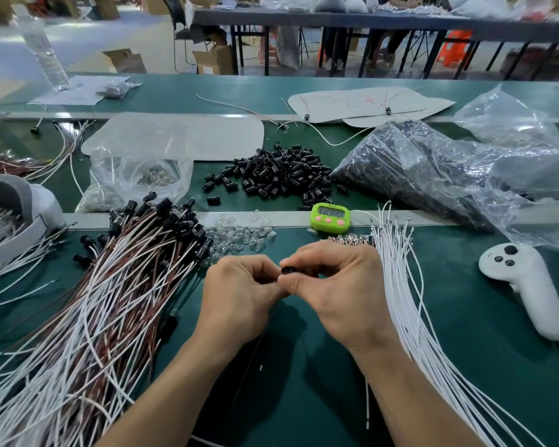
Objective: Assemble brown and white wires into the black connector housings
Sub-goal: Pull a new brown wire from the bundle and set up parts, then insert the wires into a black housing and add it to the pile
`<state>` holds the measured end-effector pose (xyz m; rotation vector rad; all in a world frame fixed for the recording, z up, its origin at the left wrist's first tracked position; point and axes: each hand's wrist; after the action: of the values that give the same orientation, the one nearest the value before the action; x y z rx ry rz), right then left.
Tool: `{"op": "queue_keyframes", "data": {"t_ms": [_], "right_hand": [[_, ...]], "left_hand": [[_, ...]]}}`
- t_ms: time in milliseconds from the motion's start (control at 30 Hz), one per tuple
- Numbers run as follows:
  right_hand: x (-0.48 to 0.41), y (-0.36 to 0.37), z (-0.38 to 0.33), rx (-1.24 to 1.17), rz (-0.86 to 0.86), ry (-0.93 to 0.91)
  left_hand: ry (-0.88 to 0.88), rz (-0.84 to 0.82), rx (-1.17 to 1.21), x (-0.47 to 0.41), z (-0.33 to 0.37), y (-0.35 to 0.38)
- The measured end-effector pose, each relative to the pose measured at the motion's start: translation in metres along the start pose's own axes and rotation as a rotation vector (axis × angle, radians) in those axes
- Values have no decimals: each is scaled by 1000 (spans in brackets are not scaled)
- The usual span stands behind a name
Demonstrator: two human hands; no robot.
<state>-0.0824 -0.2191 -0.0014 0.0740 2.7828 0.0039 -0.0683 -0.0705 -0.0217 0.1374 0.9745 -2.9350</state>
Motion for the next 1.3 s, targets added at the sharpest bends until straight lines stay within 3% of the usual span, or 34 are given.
{"op": "queue_keyframes", "data": {"t_ms": [167, 333, 433, 500, 567, 633, 767, 1100, 1200, 1300], "right_hand": [[-3, 2, 10, 31, 37, 115], [-10, -3, 11, 142, 4, 148], [-12, -10, 5, 182, -133, 201], [-17, -20, -3, 350, -94, 212], [-24, -42, -14, 676, 30, 232], [-27, -68, -28, 1013, 82, 386], [-14, -85, -38, 1325, -75, 694], [-7, -90, -29, 1178, -107, 687], [-14, -107, -31, 1092, 54, 600], [-22, -112, -38, 793, 331, 374]], "left_hand": [[23, 28, -163, 0, -6, 4], [134, -129, 177, 6, -2, 5], [56, -69, 197, 2, -3, 9], [-7, -21, 224, 0, -4, 11], [-57, 29, 279, -2, -6, 10], [-59, 80, 248, -2, -8, 9], [-56, 121, 159, -3, -10, 11], [-24, 68, 66, -1, -10, 4], [8, 35, 91, -3, -10, 2], [-35, 17, 156, -4, -10, 3]]}}
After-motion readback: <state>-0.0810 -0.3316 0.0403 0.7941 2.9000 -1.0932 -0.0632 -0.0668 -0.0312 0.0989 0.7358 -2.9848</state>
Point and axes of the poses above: each hand's wrist, its own x-axis away from the middle knuckle, its own y-axis out of the palm, z = x × y, and after that the axes turned 11 degrees about -x, right-handed
